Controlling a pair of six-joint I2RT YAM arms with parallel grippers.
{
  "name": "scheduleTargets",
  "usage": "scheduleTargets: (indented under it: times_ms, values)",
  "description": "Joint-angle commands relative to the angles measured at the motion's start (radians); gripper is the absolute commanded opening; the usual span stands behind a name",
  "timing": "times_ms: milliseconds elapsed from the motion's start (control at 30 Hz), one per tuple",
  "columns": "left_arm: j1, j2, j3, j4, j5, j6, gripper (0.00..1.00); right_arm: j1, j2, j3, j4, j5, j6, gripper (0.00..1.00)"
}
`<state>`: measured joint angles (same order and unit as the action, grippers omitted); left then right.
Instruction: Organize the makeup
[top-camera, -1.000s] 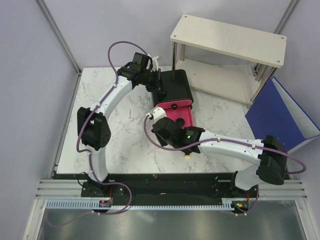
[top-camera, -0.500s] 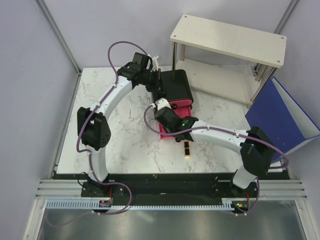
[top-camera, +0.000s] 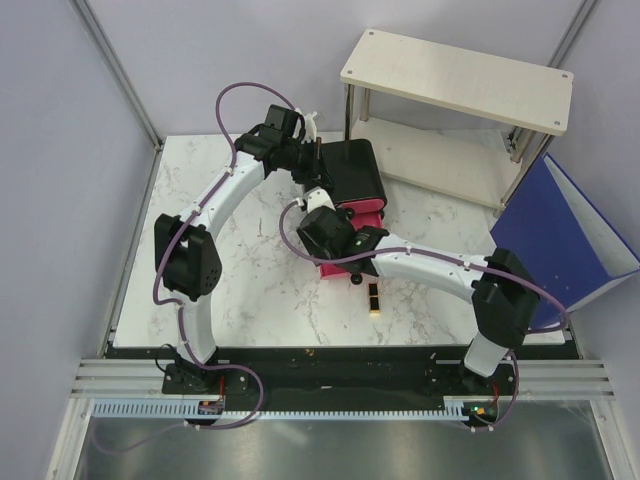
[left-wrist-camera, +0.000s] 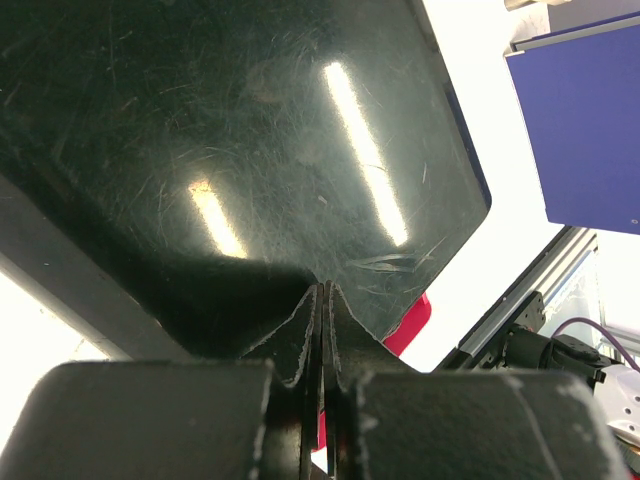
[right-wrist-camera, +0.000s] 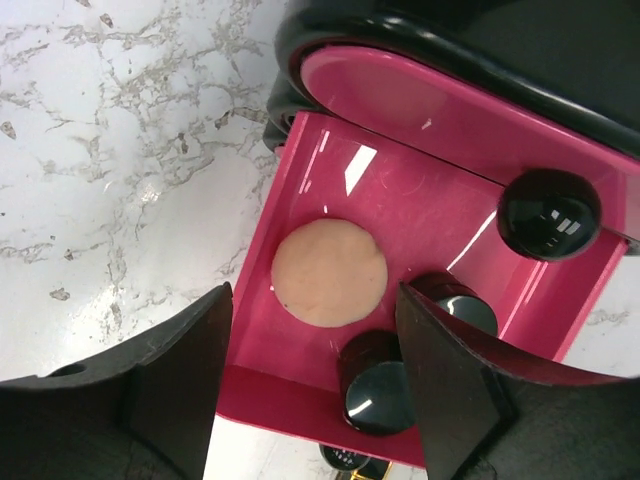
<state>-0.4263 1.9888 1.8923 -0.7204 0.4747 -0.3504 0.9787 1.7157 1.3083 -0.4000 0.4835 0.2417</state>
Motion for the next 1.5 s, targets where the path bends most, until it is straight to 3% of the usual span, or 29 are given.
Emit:
scheduleTargets:
  times_ms: [0, 233, 467, 833, 1167, 1233, 1300, 1467]
  values:
    - [0.015, 0.104, -0.055, -0.228, -0.139, 0.087, 0.02, -0.005, -0.131, -0.047, -0.005, 0.044, 0.086, 0.72]
    - [0.015, 0.108, -0.041, -0.228, -0.128, 0.077, 0.02, -0.032, -0.320, -0.233, -0.068, -0.103, 0.269, 0.68]
    - [0.015, 0.113, -0.042, -0.226, -0.127, 0.076, 0.02, -0.032, -0.426, -0.388, -0.085, -0.201, 0.315, 0.60]
    - [0.017, 0.116, -0.044, -0.228, -0.133, 0.077, 0.02, -0.032, -0.392, -0.469, -0.017, -0.177, 0.350, 0.59]
    - [0.026, 0.113, -0.038, -0.248, -0.140, 0.091, 0.02, -0.032, -0.268, -0.455, 0.090, -0.140, 0.355, 0.58]
    - [0.031, 0.110, -0.036, -0.249, -0.139, 0.094, 0.02, -0.032, -0.251, -0.443, 0.108, -0.125, 0.355, 0.55]
    - [0.032, 0.110, -0.038, -0.257, -0.140, 0.097, 0.02, -0.032, -0.242, -0.431, 0.121, -0.099, 0.355, 0.44]
    - [0.037, 0.114, -0.039, -0.267, -0.137, 0.105, 0.02, -0.034, -0.211, -0.390, 0.125, -0.046, 0.343, 0.40]
